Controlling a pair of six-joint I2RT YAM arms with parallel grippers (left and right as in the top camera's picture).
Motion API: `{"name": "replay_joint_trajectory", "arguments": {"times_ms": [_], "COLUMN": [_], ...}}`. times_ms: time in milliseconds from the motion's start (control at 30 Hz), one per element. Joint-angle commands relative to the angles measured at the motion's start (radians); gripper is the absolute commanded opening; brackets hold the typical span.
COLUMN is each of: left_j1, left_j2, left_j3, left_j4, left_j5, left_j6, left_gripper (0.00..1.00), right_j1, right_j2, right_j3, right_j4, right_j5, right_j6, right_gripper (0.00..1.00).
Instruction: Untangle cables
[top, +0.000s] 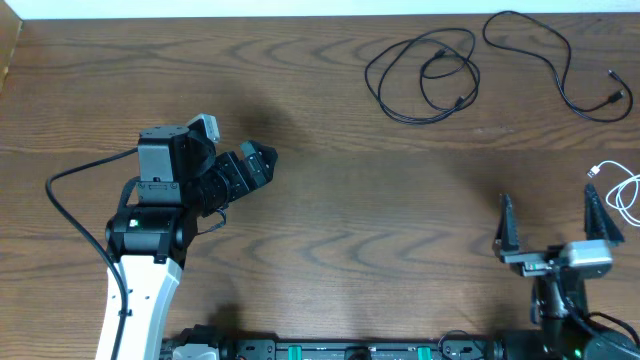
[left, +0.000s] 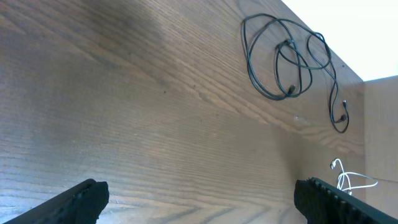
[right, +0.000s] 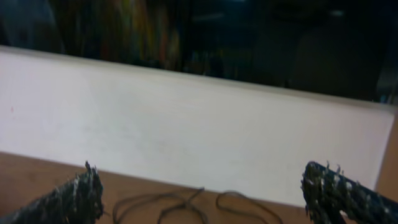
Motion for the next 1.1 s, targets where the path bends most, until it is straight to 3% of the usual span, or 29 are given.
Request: {"name": "replay_joint_trajectory", "arguments": {"times_ms": [0,600,1067], "left_j1": [0.004,0.004,0.004], "left_j2": [0.002,0.002,0.002], "left_j3": [0.008,0.008,0.008], "left_j4": [-0.002,-0.002,-0.002], "left_j5": [-0.006,-0.006,-0.006], "left_j6": [-0.001,-0.001,-0.001], "left_gripper": [1.00,1.00,1.00], "right_j1": [0.008,0.007,0.003], "right_j2": [-0.017,-0.018,-0.017], "right_j3": [-0.076,-0.300,-0.305], "right_j4": [0.065,0.118,-0.069], "right_j5": [0.011,0.049,0.101], "right_j6": [0.035,0.048,0.045], "right_gripper": [0.99,0.99,0.99]}}
